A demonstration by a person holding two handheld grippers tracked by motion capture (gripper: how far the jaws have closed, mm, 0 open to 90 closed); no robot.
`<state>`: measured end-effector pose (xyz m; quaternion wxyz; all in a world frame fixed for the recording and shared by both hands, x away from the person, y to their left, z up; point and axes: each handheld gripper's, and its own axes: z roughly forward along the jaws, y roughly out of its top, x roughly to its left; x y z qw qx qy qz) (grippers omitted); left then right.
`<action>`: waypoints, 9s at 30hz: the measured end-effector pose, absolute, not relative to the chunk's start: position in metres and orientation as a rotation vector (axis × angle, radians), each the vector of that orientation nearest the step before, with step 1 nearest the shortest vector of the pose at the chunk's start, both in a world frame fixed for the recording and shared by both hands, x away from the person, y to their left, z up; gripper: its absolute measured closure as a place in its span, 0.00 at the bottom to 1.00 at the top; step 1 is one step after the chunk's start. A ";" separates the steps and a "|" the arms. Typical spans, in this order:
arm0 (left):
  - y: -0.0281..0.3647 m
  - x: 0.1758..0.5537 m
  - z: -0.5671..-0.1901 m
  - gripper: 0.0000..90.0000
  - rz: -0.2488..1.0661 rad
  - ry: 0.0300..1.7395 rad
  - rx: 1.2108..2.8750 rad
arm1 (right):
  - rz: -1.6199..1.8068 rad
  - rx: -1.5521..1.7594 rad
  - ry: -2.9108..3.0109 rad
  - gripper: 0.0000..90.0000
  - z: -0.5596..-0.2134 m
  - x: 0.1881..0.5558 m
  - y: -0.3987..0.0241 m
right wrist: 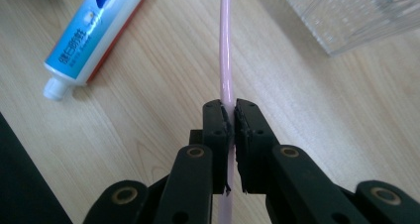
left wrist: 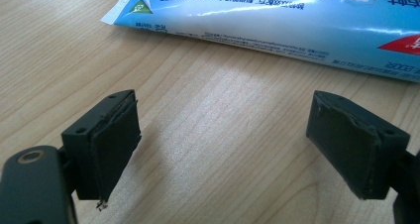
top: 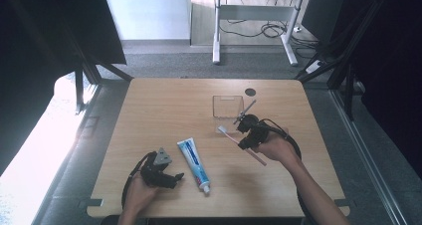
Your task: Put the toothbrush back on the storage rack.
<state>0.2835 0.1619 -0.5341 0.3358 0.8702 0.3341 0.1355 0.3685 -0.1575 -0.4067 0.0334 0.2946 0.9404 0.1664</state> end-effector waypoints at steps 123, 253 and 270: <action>0.162 0.283 -0.533 0.15 0.352 0.863 2.261 | 1.137 0.980 2.335 0.93 -0.421 0.476 -0.140; 0.160 0.285 -0.532 0.14 0.292 0.891 2.205 | 1.064 0.852 2.451 0.00 -0.433 0.387 -0.193; 0.160 0.285 -0.532 0.14 0.292 0.886 2.204 | 1.080 0.877 2.454 0.00 -0.443 0.360 -0.218</action>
